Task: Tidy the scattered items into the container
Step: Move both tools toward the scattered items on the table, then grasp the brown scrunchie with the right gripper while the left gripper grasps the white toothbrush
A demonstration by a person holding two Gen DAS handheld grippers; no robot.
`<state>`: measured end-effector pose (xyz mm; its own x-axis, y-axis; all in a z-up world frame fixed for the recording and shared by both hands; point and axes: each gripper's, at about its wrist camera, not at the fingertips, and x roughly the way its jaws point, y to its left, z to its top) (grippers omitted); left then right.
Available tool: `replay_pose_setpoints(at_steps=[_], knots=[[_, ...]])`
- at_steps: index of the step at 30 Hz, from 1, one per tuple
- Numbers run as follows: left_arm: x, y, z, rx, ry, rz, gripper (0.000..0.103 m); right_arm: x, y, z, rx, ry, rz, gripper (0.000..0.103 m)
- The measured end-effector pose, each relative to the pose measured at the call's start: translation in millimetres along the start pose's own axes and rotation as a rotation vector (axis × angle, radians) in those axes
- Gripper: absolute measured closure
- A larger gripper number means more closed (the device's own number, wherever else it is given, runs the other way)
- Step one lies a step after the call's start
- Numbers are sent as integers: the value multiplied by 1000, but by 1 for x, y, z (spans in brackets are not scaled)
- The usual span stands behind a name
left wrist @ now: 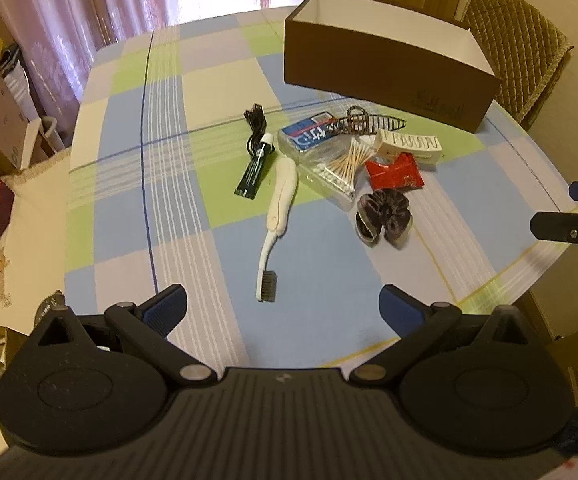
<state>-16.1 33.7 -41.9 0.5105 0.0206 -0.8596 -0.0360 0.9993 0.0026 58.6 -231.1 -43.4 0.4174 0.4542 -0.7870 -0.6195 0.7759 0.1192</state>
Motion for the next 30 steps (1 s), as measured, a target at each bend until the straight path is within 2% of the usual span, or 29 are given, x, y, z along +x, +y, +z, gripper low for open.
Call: replay_pose_setpoints(at_steps=[9, 13, 16, 18, 22, 30], knots=[[25, 8, -5, -8, 9, 5, 3, 31, -1, 1, -19, -3, 55, 2], [34, 11, -1, 1, 6, 9, 3, 52, 3, 1, -29, 28, 72, 2], [42, 13, 3, -2, 10, 8, 3, 68, 9, 0, -48, 43, 88, 17], [48, 14, 4, -1, 15, 12, 3, 80, 12, 0, -56, 54, 100, 21], [61, 16, 8, 1, 31, 19, 3, 97, 18, -1, -62, 70, 119, 38], [79, 22, 14, 2, 58, 20, 4, 120, 20, 3, -35, 81, 142, 55]])
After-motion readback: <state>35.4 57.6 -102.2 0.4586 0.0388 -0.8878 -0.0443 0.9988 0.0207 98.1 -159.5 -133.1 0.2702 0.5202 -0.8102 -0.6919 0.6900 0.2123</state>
